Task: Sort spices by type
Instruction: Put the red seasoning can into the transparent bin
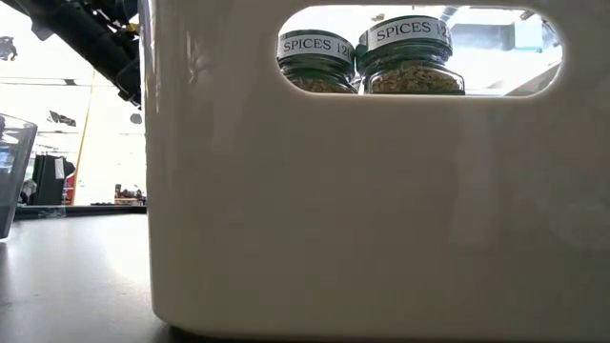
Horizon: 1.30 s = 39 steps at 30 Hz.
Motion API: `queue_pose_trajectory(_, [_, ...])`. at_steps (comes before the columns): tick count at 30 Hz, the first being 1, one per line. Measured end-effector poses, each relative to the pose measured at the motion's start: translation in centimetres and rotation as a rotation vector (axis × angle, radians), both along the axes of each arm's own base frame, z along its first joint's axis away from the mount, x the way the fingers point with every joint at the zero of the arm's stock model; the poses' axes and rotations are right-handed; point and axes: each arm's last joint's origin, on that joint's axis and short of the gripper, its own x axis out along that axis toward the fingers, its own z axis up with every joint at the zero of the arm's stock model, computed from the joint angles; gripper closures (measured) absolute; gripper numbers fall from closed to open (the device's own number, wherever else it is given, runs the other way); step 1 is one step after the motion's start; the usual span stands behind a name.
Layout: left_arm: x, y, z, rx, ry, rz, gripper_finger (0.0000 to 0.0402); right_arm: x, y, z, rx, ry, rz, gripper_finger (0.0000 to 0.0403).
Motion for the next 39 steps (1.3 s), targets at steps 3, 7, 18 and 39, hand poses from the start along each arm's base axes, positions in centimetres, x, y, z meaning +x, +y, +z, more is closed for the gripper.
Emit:
queue_pose_trajectory(3, [0.0, 0.0, 0.0, 0.0, 0.0, 0.0, 0.0107, 0.22, -0.16, -0.11, 0.002, 0.0, -0.017, 0.0165])
queue_pose_trajectory(7, [0.0, 0.0, 0.0, 0.0, 0.0, 0.0, 0.0107, 0.54, -0.33, -0.14, 0.001, -0.002, -0.017, 0.0165])
queue_pose_trajectory(18, [0.0, 0.0, 0.0, 0.0, 0.0, -0.001, 0.0107, 0.61, -0.26, -0.01, 0.03, -0.014, -0.015, 0.0131])
queue_pose_trajectory(39, [0.0, 0.0, 0.0, 0.0, 0.0, 0.0, 0.0107, 0.08, -0.97, 0.8, 0.048, -0.024, -0.009, 0.0129])
